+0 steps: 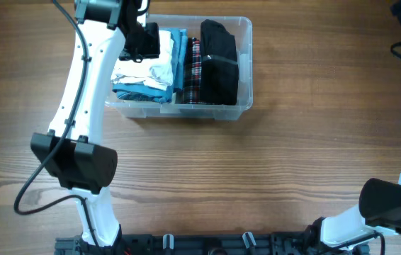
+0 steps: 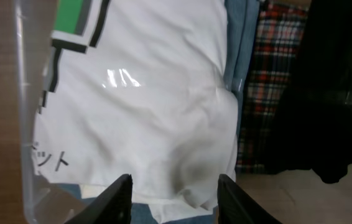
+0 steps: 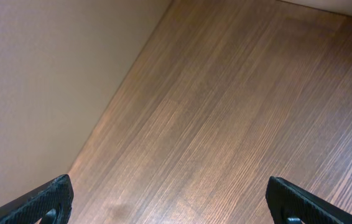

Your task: Pack container

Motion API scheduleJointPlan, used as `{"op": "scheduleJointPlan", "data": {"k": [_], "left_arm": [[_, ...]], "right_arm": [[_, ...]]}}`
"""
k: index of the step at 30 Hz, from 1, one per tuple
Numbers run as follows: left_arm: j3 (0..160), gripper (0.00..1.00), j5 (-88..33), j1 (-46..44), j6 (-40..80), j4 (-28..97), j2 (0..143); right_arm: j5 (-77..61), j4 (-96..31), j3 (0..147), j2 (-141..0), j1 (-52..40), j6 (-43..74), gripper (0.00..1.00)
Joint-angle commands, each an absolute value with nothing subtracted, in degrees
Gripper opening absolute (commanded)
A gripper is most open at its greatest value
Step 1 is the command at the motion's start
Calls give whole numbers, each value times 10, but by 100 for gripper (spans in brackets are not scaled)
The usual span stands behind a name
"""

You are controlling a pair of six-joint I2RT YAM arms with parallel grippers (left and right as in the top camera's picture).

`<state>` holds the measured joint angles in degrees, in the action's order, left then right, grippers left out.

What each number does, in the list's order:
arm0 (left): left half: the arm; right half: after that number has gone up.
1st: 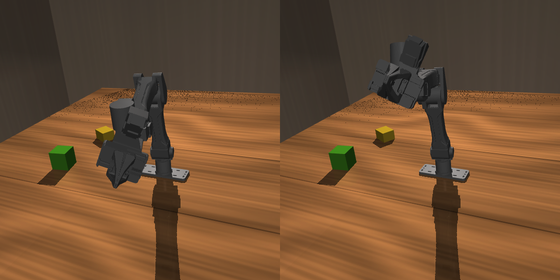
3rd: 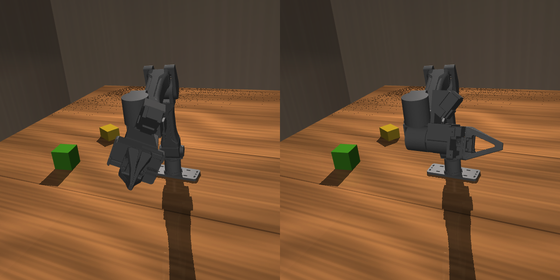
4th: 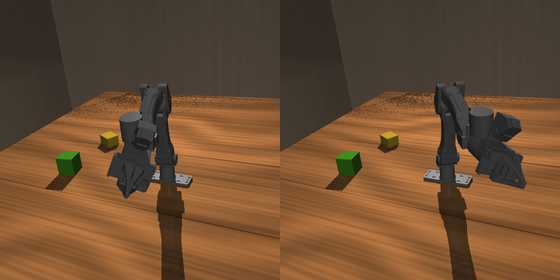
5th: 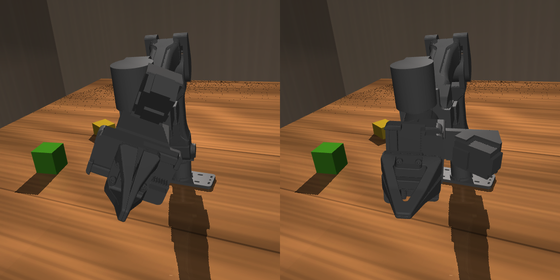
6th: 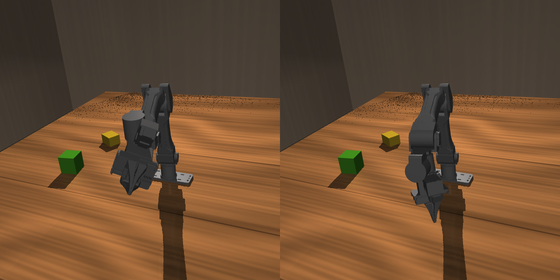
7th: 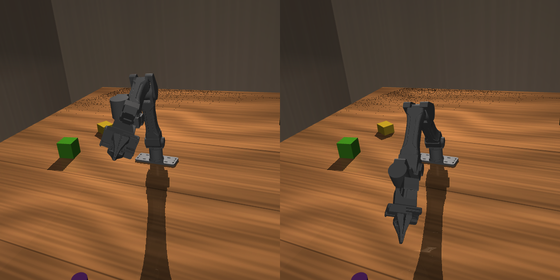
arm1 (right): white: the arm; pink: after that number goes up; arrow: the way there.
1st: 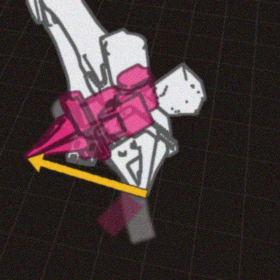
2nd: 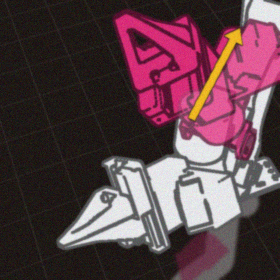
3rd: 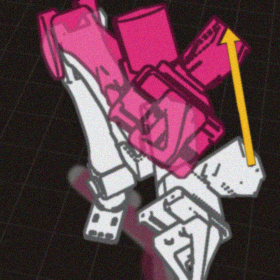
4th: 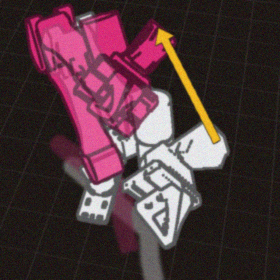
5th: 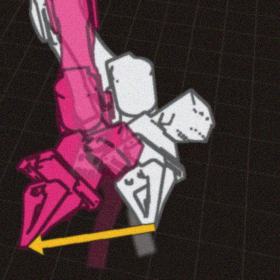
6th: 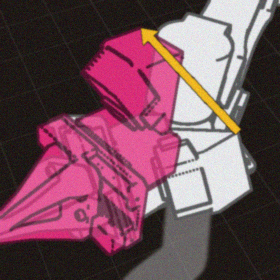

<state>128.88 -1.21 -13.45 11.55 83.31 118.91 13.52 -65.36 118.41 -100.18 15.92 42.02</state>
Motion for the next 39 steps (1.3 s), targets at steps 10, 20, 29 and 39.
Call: {"op": "scheduleJointPlan", "data": {"k": [10,20,29,39], "left_arm": [[1292,53,-75,-164,155,852,1348],[1334,100,-43,-138,137,849,1189],[1334,100,14,-137,138,904,877],[1232,100,27,-51,140,903,600]], "right_arm": [[136,-652,1184,-1001,158,426,100],[136,-652,1184,-1001,158,426,100],[136,-652,1184,-1001,158,426,100],[136,-652,1184,-1001,158,426,100]]}}
